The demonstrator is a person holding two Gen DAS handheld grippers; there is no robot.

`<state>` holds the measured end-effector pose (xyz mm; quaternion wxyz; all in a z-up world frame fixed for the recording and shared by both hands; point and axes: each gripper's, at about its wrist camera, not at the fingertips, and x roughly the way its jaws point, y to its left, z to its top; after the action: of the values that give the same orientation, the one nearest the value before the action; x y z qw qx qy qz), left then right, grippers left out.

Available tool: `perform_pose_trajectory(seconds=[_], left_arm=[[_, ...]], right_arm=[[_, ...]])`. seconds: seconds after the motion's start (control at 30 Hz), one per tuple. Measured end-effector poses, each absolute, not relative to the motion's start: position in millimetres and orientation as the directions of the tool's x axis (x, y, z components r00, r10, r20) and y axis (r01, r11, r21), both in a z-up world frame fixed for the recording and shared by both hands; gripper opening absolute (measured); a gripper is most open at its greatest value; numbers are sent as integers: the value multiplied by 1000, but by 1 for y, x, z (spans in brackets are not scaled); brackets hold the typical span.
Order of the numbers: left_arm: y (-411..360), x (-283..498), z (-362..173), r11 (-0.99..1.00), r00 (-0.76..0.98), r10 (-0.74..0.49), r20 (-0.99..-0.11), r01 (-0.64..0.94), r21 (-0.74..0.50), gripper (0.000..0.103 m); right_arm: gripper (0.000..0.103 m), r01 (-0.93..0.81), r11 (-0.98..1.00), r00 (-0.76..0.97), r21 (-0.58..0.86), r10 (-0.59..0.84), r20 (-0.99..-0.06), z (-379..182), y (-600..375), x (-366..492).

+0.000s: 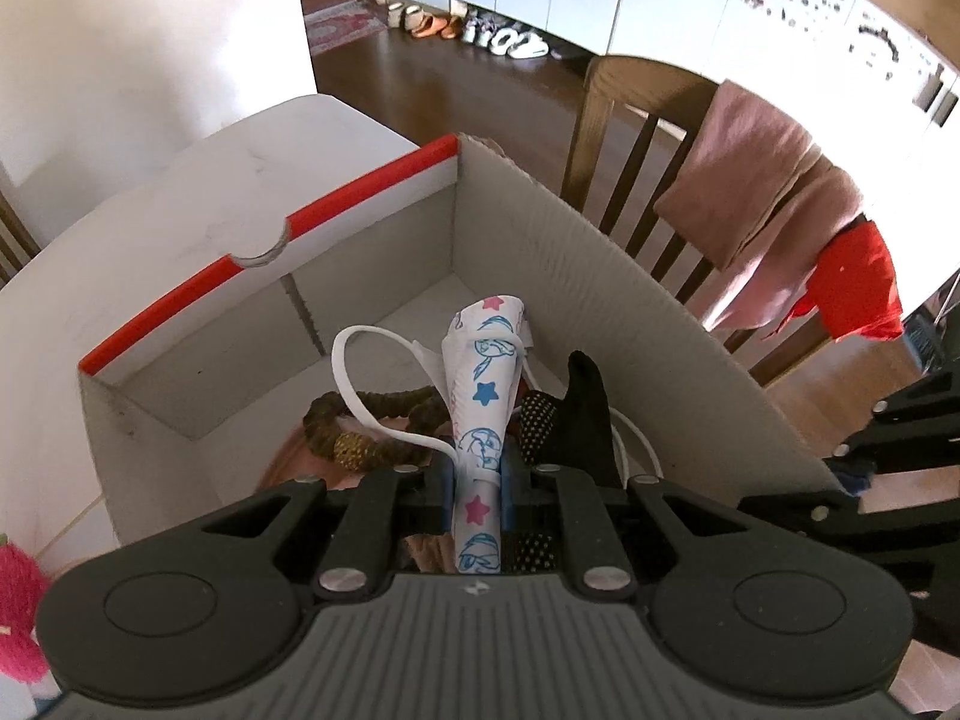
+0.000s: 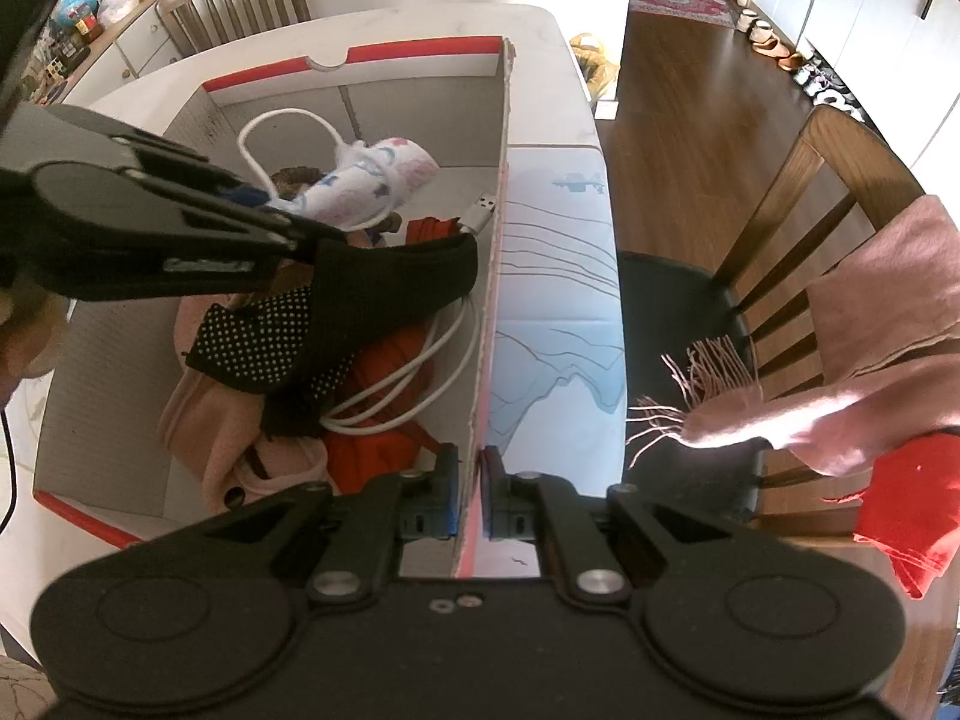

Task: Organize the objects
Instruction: 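Carry the face mask into the white box with the left gripper, then lower the mask onto the items and open the left gripper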

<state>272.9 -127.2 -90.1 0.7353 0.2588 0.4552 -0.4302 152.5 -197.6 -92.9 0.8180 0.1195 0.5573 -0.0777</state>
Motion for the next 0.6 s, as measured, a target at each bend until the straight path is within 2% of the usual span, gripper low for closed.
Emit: perform_pose_trajectory(seconds=[0.37, 0.53, 0.6], left_arm=[[-135, 276, -104, 479, 205, -347, -915, 878, 15, 13], [-130, 275, -102, 484, 215, -346, -913, 875, 22, 19], [-128, 274, -102, 485, 215, -352, -911, 874, 19, 24]], right_arm=[[7, 265, 957, 371, 118, 12, -929, -93, -199, 152], [7, 264, 957, 371, 118, 13, -929, -93, -199, 152], [7, 264, 957, 370, 118, 13, -929, -93, -199, 152]])
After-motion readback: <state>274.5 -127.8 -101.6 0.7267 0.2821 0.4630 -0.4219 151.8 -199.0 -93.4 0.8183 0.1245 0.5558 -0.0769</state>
